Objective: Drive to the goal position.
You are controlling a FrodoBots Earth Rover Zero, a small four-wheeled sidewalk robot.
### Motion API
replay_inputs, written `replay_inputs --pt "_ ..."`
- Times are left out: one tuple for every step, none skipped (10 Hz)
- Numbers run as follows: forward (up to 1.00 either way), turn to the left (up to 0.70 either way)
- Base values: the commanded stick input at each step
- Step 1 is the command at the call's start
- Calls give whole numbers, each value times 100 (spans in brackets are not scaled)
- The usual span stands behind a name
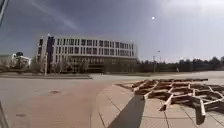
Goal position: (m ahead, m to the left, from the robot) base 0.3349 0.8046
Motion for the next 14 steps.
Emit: replay_inputs --pt "5 0" --pt "5 0" --pt "5 0" --pt "4 0" --pt "4 0" --pt "5 0" --pt "5 0" --pt "5 0" --pt "5 0" --pt "5 0" --pt "5 0" --pt "5 0" --pt "5 0" --pt "5 0"
